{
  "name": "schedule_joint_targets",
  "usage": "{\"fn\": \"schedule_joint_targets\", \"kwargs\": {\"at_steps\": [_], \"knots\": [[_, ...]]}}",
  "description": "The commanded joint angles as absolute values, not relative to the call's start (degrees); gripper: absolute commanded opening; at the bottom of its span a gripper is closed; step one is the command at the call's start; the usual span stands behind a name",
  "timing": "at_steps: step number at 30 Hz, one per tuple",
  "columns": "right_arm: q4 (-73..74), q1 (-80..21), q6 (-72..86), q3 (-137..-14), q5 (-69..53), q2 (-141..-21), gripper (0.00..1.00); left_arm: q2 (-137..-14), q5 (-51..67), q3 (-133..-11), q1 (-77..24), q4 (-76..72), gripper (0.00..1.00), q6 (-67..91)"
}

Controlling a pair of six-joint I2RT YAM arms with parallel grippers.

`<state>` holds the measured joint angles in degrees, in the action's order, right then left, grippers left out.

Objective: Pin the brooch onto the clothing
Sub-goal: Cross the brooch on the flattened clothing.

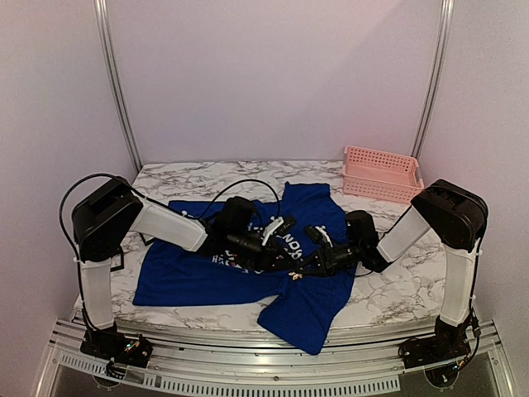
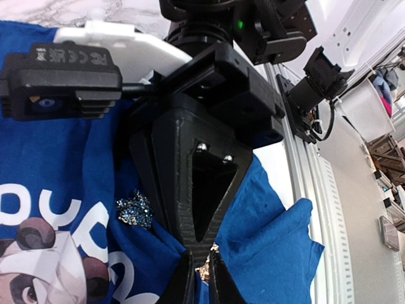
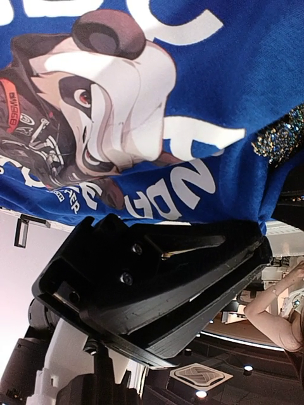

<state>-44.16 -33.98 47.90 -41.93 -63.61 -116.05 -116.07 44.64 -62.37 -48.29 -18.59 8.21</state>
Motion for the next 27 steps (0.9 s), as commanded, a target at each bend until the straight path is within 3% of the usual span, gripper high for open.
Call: {"fn": "schedule_joint_targets", "kwargs": {"at_steps": [1,11,18,27], "knots": [[-42.77,-33.36,46.38,-41.00,-61.56,-116.00,0.00,-117.35,45.43,-60.46,-49.37,-16.65,0.11,6.05],[-49.72,-33.26,46.96,-40.68,-63.45,-117.78,0.00,-117.16,44.30,-60.14,-49.39,-15.26,0.13,2.07],[-56.73,-32.60,51.31,-39.84,-63.22,-120.09,0.00,-116.51,44.41,-59.61,-49.46,-15.00,0.06,2.43],[-56.81,-32.58,52.21,-39.35,-62.83,-119.66,0.00,-115.74,42.00,-58.07,-49.83,-17.44,0.05,4.12]]}}
